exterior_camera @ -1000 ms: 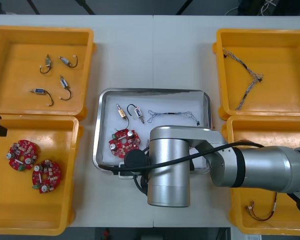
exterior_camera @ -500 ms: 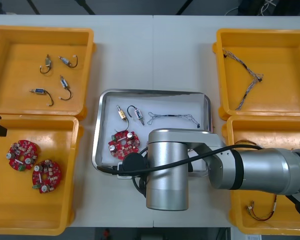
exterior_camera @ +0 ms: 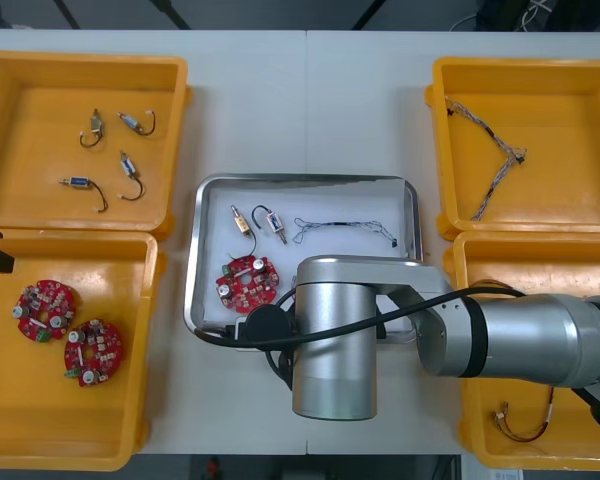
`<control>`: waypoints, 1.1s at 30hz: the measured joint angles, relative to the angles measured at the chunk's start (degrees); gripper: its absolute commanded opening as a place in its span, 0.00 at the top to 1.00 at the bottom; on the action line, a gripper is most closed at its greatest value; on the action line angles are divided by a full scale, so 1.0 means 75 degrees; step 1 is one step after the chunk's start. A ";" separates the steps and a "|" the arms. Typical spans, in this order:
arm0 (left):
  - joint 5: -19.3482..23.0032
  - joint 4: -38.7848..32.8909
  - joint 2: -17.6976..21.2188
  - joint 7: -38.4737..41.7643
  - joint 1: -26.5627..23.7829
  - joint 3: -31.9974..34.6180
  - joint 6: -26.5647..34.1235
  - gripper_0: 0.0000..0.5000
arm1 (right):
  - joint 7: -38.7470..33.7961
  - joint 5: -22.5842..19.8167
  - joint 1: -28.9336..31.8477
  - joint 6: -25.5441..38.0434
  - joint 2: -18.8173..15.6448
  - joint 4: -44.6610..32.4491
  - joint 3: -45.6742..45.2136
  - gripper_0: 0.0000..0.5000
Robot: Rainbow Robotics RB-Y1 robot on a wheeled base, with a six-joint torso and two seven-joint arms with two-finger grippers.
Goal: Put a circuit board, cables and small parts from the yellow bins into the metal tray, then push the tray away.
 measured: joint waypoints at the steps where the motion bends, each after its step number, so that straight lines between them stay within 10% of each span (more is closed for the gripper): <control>1: 0.0000 0.0000 0.0000 0.0000 0.0000 0.0000 0.0000 0.00 | 0.0000 0.0001 -0.0036 0.0000 -0.0012 0.0000 0.0000 1.00; 33: 0.0000 0.0005 0.0003 0.0000 0.0000 0.0000 0.0000 0.00 | 0.0190 -0.0165 -0.1837 -0.1006 -0.0434 0.1395 0.0047 1.00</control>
